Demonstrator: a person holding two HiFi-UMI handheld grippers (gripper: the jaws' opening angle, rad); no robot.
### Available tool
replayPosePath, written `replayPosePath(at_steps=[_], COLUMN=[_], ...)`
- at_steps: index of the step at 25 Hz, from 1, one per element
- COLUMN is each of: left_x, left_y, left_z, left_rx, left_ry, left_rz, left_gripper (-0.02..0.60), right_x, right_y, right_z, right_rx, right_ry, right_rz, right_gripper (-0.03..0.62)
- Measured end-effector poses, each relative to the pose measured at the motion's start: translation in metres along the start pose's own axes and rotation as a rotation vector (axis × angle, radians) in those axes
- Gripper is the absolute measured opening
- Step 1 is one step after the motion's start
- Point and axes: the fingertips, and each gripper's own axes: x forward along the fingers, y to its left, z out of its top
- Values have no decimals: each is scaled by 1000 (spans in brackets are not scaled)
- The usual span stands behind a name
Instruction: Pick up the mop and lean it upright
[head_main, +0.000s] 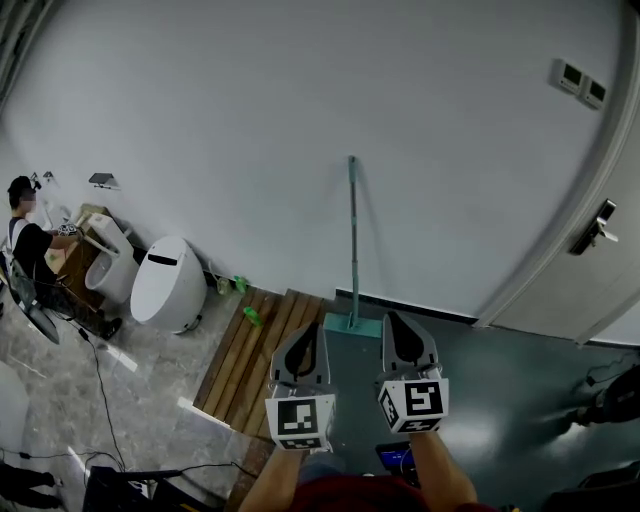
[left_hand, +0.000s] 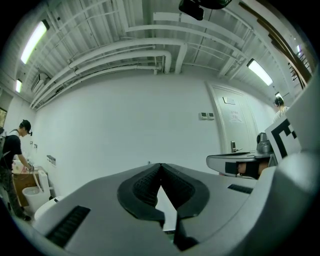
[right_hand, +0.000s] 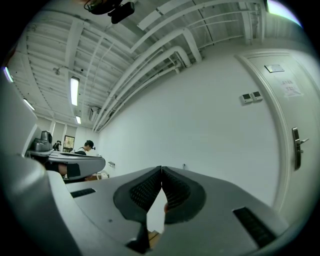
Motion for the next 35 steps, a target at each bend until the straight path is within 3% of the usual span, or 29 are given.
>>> replayPosePath(at_steps=[7,13,26,35], left_x=[38,61,126,220], left_y=[60,88,89,80], left_z=[4,2,-13,-5], left_rx=[-6,-14,35,32], left_ry=[-15,-14,8,0], left_rz=[-37,-66,-77,-61], left_gripper=[14,14,14,14], right_x=[60,92,157,228], right_y=[26,32,-5,-62], right_z=[9,11,-9,-7], right_rx=[-27,-30,24,38], right_ry=[-10,-14,-16,-13], right_rz=[-44,-87,-95,-64], right_gripper=[17,17,17,17])
